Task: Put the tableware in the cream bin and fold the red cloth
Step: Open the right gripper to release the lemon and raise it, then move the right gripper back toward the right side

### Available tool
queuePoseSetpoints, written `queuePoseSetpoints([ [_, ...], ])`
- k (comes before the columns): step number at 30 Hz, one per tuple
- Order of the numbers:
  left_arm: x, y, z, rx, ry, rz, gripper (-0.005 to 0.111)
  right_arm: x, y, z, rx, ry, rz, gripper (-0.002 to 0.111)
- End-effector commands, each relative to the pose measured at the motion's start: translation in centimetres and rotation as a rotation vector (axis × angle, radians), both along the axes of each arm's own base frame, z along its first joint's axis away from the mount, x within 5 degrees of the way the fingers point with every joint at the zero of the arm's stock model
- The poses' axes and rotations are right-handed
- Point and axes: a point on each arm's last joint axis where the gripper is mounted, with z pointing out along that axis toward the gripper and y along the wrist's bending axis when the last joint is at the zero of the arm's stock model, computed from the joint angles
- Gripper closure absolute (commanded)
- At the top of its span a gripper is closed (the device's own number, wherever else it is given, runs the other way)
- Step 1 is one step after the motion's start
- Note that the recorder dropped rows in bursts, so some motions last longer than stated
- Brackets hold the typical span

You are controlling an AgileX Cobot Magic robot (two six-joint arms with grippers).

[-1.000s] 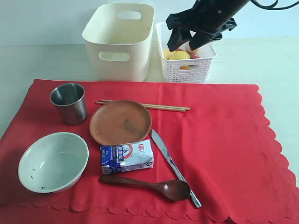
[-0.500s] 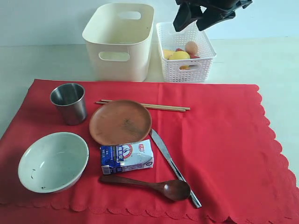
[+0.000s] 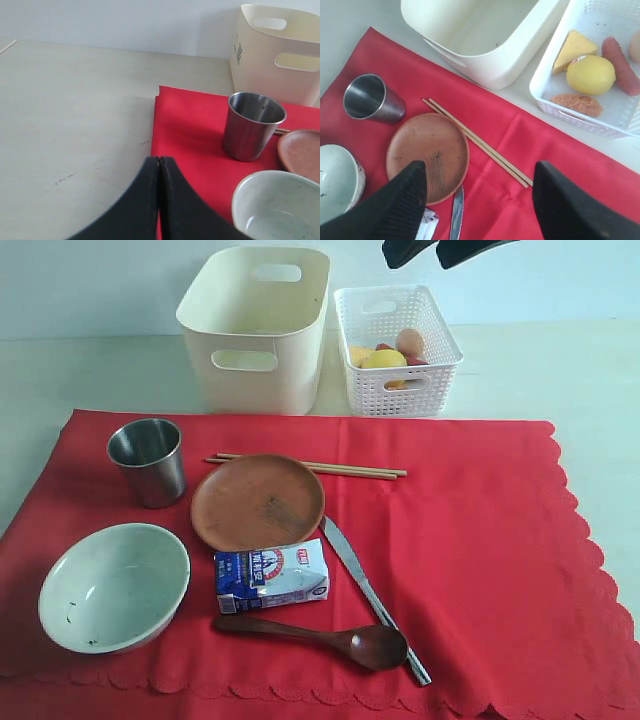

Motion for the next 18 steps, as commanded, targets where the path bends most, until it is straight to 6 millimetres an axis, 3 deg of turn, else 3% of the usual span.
queuePoseSetpoints([
  [1, 0.0, 0.0, 0.0, -0.006, -0.011, 0.002, 0.107, -0.9, -0.4, 1.4, 0.009, -0.025, -0.002, 0.049],
  [8, 0.0, 0.0, 0.0, -0.006, -0.011, 0.002, 0.107, -2.9, -0.9, 3.8, 0.021, -0.069, 0.009, 0.049],
  [18, 0.0, 0.0, 0.0, -0.006, -0.011, 0.002, 0.107, -8.0, -2.2, 8.8, 0.055, -0.181, 0.034, 0.049],
])
